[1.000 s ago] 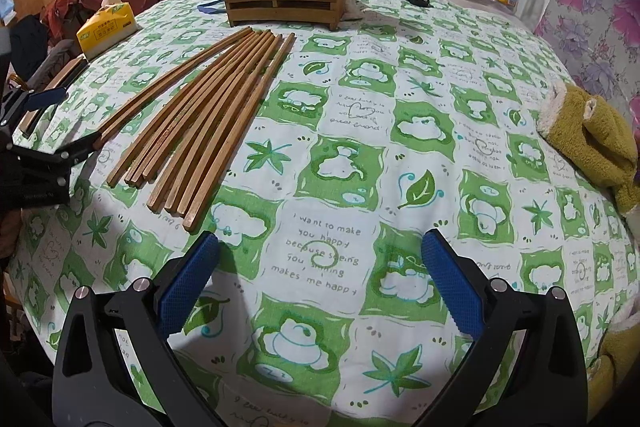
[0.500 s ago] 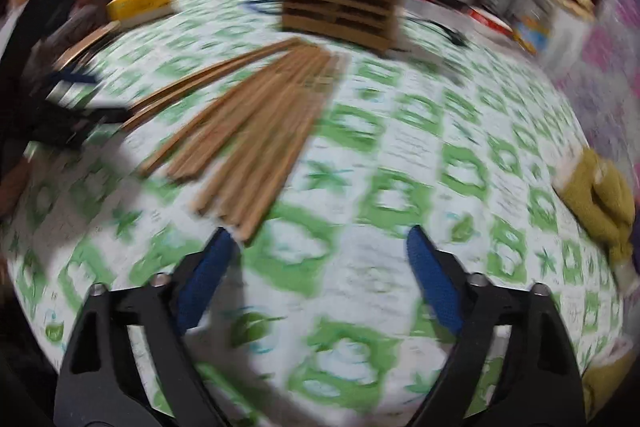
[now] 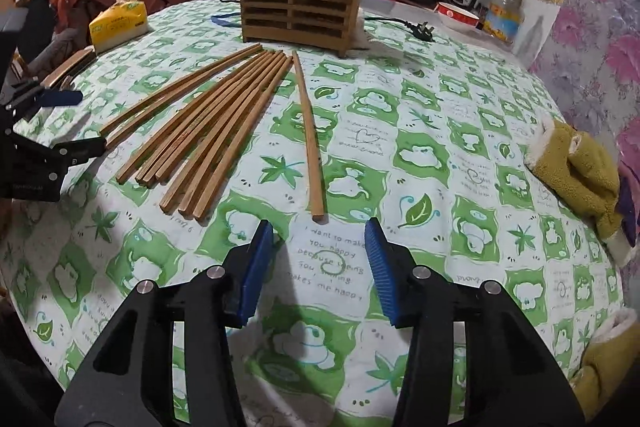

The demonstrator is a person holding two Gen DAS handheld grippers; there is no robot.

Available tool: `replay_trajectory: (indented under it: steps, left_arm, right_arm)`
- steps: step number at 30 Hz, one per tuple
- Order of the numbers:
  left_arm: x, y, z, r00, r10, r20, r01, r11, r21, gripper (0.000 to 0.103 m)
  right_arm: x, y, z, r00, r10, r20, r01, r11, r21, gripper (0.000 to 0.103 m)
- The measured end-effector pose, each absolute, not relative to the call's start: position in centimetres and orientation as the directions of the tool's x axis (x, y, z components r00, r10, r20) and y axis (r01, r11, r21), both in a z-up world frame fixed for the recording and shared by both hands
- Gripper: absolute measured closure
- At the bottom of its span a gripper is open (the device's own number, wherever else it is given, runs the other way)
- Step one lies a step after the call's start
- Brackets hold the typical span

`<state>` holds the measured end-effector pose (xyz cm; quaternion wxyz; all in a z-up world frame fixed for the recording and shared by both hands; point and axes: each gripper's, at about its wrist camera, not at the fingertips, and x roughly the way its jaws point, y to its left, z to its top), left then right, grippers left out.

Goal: Organize utensils
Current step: 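Close the left gripper on one chopstick while the right gripper closes on another, then lift both held chopsticks and carry them over the slatted wooden holder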

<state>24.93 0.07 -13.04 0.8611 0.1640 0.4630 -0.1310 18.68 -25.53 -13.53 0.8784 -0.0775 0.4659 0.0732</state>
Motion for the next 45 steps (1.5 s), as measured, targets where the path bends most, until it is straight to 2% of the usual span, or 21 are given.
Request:
replay_trajectory:
  steps: [4,8,11,13,15,18,23,24,25,26,27,28,36,45]
  left_arm:
    - [24.9,-0.3,-13.1,0.523,-0.120,-0.844,0.408,0.905,0.124,0.042]
    - [25.4,-0.6,-13.1,0.503,-0.161,-0.849,0.425,0.902,0.080,0.055]
    - [25.9,-0.5,-13.1,0.476,-0.203,-0.856,0.420,0.907,0.019,0.072]
    - [25.6,-0.7,-13.1,0.476,-0.206,-0.855,0.417,0.909,0.013,0.083]
    - [25.1,-1.2,-13.1,0.483,-0.193,-0.854,0.412,0.911,0.027,0.089]
    - [24.6,-1.7,-13.1,0.502,-0.158,-0.851,0.402,0.913,0.067,0.089]
    - [24.6,-1.5,-13.1,0.499,-0.162,-0.851,0.397,0.916,0.059,0.089]
    - [24.5,-1.5,-13.1,0.500,-0.163,-0.851,0.399,0.915,0.060,0.091]
    - [24.4,-1.5,-13.0,0.497,-0.169,-0.851,0.405,0.913,0.056,0.097]
    - [24.3,-1.5,-13.0,0.493,-0.178,-0.852,0.412,0.910,0.048,0.097]
    - [24.3,-1.6,-13.0,0.494,-0.177,-0.851,0.411,0.910,0.049,0.097]
    - [24.2,-1.5,-12.9,0.495,-0.178,-0.850,0.411,0.910,0.049,0.097]
    - [23.3,-0.4,-9.6,0.558,-0.212,-0.802,0.364,0.931,0.007,0.098]
    - [22.7,-0.5,-1.4,0.657,-0.255,-0.709,0.336,0.941,-0.026,0.098]
  right_arm:
    - [18.7,-26.1,-13.5,0.552,0.064,-0.831,-0.179,0.983,-0.043,0.055]
    - [18.7,-26.0,-13.5,0.549,0.062,-0.834,-0.181,0.982,-0.046,0.055]
    - [18.8,-26.0,-13.6,0.543,0.069,-0.837,-0.180,0.983,-0.036,0.055]
    - [19.0,-26.2,-13.6,0.539,0.078,-0.839,-0.175,0.984,-0.020,0.055]
    - [19.1,-26.4,-13.7,0.534,0.085,-0.841,-0.170,0.985,-0.009,0.055]
    - [19.2,-26.5,-13.7,0.528,0.094,-0.844,-0.170,0.985,0.003,0.055]
    - [20.1,-26.5,-13.8,0.505,0.137,-0.852,-0.164,0.985,0.061,0.054]
    - [20.4,-26.6,-13.8,0.510,0.138,-0.849,-0.159,0.985,0.064,0.057]
    - [20.6,-26.6,-13.8,0.509,0.136,-0.850,-0.155,0.986,0.065,0.068]
    - [21.0,-26.6,-14.0,0.503,0.133,-0.854,-0.149,0.987,0.066,0.074]
    - [21.1,-26.6,-14.0,0.505,0.130,-0.854,-0.143,0.987,0.065,0.090]
    - [21.3,-26.6,-14.1,0.502,0.141,-0.853,-0.148,0.986,0.076,0.096]
    - [19.5,-26.0,-11.6,0.602,0.057,-0.797,-0.133,0.991,-0.029,0.096]
    - [16.7,-26.7,-3.0,0.745,0.085,-0.662,-0.122,0.993,-0.010,0.096]
